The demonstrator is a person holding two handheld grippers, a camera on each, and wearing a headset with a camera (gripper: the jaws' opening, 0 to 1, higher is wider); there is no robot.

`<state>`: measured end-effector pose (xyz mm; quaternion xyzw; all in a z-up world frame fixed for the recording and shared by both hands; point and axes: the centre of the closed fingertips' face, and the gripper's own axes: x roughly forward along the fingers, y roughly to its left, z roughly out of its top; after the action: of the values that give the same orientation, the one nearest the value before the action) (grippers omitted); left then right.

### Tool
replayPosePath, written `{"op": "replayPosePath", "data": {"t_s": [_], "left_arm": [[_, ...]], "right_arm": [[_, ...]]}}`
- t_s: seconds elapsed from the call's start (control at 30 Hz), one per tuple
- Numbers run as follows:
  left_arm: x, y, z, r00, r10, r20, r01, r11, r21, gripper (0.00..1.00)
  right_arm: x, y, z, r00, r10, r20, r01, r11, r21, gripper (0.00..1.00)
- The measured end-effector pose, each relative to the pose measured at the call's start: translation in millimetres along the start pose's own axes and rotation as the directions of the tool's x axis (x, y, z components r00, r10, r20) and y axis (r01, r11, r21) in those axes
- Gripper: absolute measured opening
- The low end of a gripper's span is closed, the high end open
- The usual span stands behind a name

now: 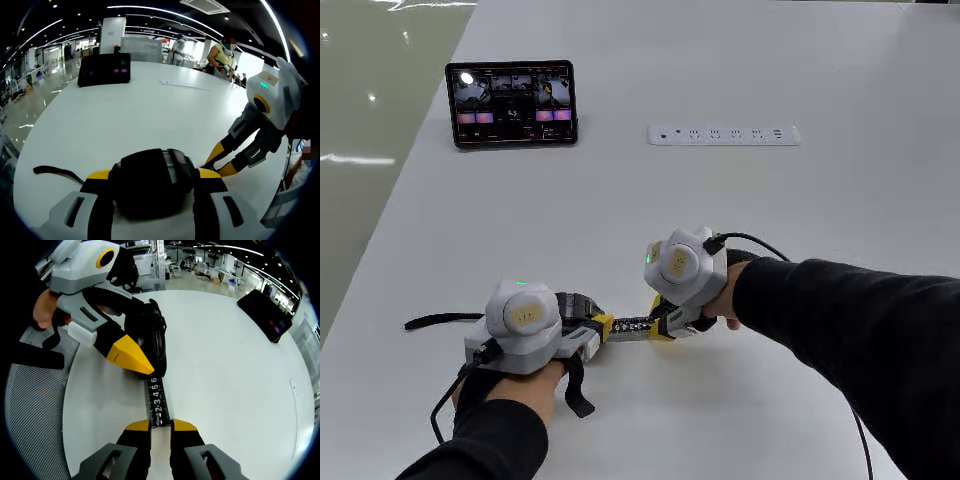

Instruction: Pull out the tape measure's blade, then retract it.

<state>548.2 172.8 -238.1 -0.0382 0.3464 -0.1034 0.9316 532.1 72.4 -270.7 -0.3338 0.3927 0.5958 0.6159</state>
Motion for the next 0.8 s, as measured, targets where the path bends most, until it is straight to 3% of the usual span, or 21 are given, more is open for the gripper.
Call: {"op": "replayPosePath", "data": {"t_s": [0.8], "left_arm": [[0.1, 0.2, 0.3, 1.0, -0.008, -0.004, 0.008, 1.0, -0.003, 0.59]], "right_arm": [[4.9, 2.1, 10.0, 0.9999, 0.001, 0.011, -0.001, 1.0, -0.005, 0.1]]}}
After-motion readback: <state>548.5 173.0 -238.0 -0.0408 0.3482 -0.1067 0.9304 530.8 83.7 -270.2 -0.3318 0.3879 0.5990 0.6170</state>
